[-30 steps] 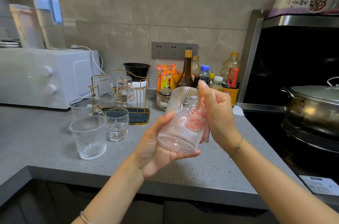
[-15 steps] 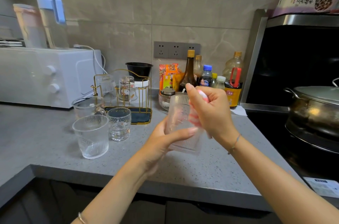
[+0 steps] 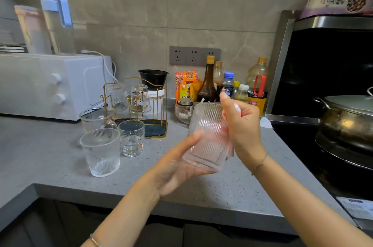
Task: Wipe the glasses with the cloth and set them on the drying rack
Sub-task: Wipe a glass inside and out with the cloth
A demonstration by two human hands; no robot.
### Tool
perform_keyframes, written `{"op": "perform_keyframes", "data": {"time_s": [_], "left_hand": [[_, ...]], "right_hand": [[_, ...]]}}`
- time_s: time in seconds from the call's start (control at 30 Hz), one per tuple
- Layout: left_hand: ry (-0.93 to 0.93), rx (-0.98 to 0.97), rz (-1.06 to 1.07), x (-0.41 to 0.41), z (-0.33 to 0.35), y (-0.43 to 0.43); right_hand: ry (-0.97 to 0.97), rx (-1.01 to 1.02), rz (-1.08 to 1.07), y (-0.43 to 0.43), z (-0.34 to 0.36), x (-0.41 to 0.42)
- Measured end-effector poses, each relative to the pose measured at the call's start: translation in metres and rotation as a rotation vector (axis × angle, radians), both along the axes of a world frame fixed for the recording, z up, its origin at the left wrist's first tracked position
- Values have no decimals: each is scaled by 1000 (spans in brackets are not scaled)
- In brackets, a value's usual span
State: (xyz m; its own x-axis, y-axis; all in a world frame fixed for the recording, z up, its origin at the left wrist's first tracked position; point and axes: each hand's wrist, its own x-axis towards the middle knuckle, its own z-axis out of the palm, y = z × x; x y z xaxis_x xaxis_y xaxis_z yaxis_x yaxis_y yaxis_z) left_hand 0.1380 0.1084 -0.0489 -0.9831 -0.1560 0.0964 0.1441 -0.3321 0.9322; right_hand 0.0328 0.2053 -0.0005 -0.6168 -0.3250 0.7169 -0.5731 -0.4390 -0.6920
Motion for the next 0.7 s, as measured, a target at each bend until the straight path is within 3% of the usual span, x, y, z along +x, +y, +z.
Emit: {"op": "perform_keyframes", "data": {"time_s": [0.13,0.23,0.37,0.57,0.63,0.7], "left_hand": [[2,-425,210,0,6,9],[58,-524,333,0,7,10],[98,-368,267,4,8,3],[99,329,-122,9,5,3],[94,369,-159,9,4,3],[72,290,-122,7,4,2]], "right_hand": [[87,-11,-68,-1,7,-2],[97,-9,-86,-2,7,-1],[57,1,-1,1,9,5],[11,-31,109,0,10,6],[-47,-21,103,-1,8,5],[-91,-16,65,-2,5,2]]}}
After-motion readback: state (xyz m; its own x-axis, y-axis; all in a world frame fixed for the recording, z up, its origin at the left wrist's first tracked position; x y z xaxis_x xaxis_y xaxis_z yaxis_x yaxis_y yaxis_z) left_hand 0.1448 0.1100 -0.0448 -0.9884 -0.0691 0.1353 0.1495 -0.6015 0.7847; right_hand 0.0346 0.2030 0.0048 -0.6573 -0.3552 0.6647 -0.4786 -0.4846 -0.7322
